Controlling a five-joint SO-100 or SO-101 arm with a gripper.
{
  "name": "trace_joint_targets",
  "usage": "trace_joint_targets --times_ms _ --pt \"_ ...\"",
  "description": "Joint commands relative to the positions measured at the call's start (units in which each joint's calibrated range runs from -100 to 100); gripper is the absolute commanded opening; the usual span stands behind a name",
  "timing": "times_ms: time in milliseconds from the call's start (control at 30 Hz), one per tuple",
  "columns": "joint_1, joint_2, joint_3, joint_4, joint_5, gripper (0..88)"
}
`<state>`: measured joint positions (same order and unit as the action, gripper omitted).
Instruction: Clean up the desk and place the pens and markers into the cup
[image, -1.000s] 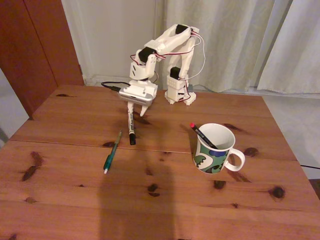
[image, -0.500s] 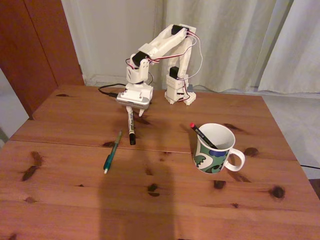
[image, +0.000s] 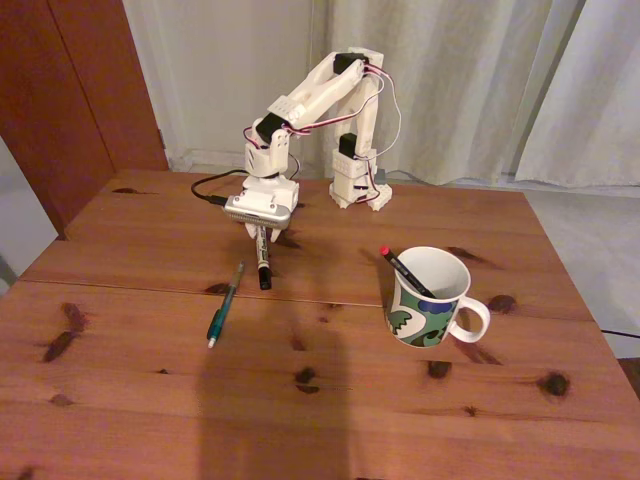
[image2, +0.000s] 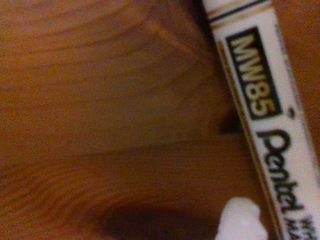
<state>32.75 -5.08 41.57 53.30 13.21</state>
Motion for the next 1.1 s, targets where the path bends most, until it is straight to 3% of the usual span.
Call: trace_joint_targets --times_ms 0,333,467,833,1067 --pt "0.0 0.9 -3.1 -2.2 0.1 14.4" --pt "0.3 3.1 -3.1 -3.3 0.4 13.7" --pt "0.3 3.1 -2.9 -3.3 0.4 0.1" --pt "-1.9 -1.5 -3.2 -3.3 -0.3 0.8" --pt "-9.6 -13.1 -2.4 -3.3 -8.9 0.8"
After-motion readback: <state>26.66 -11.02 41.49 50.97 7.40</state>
